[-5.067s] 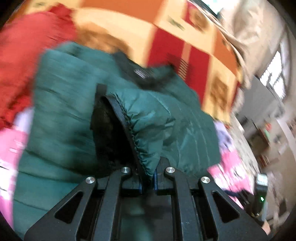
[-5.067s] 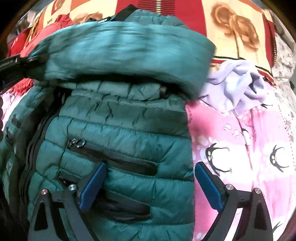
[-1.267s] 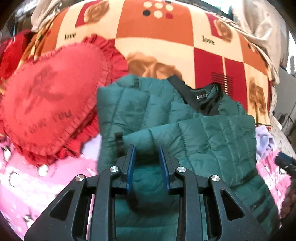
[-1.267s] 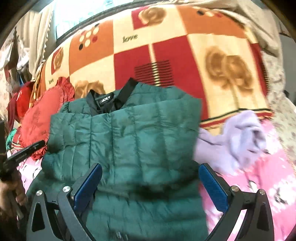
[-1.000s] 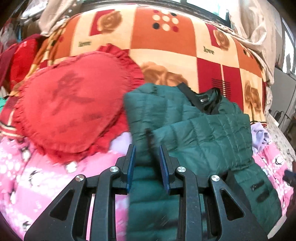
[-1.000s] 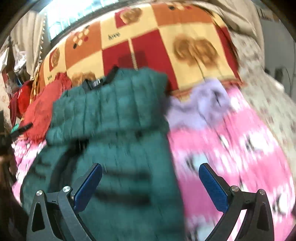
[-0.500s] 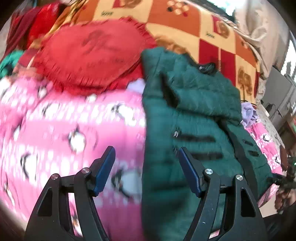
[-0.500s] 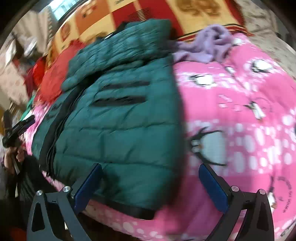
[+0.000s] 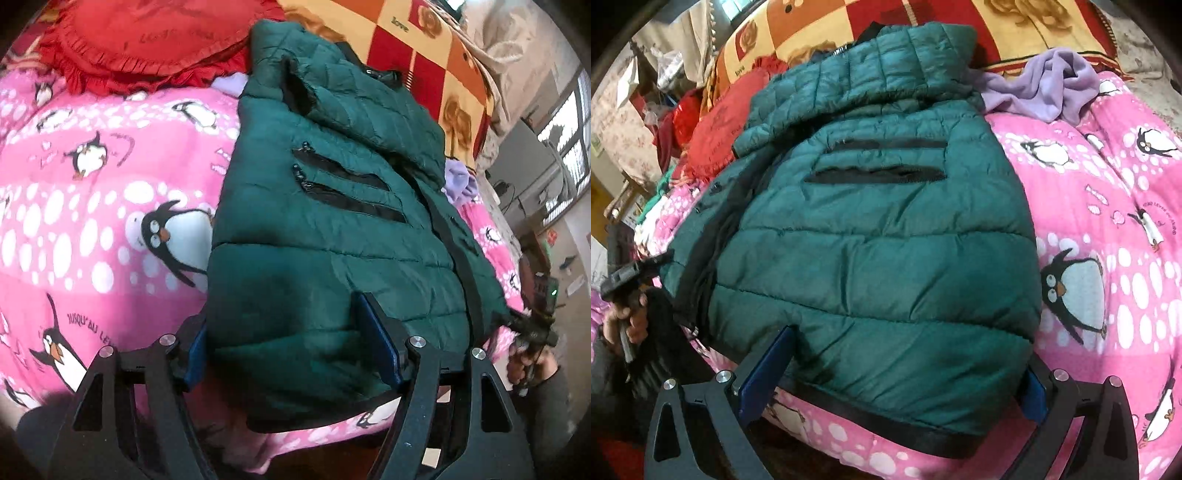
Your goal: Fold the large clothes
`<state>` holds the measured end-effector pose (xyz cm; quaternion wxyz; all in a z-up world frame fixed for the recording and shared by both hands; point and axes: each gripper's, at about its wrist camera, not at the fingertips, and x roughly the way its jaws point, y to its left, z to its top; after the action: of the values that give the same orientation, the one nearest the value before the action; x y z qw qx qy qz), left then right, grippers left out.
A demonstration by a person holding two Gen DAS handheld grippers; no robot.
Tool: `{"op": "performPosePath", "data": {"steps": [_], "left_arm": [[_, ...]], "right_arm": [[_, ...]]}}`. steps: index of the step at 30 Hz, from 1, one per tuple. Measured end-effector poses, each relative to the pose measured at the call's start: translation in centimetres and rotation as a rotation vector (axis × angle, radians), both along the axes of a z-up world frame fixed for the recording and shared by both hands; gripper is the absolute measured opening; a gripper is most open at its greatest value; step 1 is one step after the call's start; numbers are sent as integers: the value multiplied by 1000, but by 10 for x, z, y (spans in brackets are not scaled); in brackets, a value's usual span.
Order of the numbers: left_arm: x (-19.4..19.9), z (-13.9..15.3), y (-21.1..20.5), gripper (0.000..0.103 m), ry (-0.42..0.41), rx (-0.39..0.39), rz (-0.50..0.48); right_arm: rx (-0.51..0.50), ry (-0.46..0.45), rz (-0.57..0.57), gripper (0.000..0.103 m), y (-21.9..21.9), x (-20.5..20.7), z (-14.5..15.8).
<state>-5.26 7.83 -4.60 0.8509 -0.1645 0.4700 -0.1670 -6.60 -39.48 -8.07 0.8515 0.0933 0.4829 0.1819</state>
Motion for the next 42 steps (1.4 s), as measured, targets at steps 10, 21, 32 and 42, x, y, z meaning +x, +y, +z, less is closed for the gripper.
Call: {"op": "performPosePath", "data": {"steps": [10,21,32,42], "left_arm": [[-4,19,11,21,-130,-85,21],[7,0,0,44,-42,-6,16],[7,-1,-10,63,-59,0,-9],[-4,15,-11,12,-156,75,35]], "right_arm": [[106,-15,-60,59,-13,2,7],[96,-73,-52,59,-17,-5,12],[108,18,-75,65,-14,3,-3],[69,-150,-142,17,-15,-19,28]]}}
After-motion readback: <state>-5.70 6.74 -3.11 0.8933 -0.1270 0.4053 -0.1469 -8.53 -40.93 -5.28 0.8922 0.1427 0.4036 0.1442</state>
